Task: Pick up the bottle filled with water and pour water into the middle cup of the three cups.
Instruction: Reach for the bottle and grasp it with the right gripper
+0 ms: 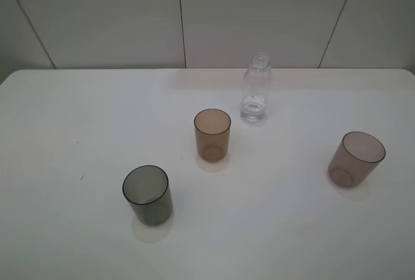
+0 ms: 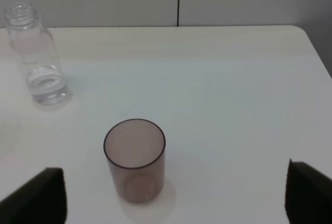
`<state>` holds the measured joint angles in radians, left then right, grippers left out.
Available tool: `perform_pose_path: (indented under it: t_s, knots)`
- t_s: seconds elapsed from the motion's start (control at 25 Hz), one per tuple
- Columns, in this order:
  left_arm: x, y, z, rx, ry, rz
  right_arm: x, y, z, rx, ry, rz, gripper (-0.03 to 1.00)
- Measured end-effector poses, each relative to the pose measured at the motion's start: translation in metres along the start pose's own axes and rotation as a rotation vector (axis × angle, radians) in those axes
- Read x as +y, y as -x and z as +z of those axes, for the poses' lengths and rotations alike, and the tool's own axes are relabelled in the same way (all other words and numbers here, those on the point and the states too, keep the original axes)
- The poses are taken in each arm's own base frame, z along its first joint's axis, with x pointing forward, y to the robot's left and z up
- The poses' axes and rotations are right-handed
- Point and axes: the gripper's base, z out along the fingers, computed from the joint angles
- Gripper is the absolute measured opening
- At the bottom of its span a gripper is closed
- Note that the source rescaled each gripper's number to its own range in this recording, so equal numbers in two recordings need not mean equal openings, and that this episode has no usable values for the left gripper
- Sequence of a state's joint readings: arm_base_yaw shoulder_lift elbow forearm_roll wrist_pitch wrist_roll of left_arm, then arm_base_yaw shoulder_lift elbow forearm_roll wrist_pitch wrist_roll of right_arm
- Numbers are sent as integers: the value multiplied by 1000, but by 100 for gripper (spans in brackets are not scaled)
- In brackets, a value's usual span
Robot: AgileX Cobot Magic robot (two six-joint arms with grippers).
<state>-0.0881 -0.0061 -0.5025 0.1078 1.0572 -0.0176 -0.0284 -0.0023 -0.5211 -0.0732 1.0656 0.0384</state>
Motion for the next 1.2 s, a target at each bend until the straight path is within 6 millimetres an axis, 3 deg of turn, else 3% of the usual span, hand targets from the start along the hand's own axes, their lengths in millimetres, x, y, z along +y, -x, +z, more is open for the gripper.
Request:
perform_pose_path:
  t_s: [1.2]
  knots:
    - [0,0,0,0,0,0,0,0,0,0,-1,0,95]
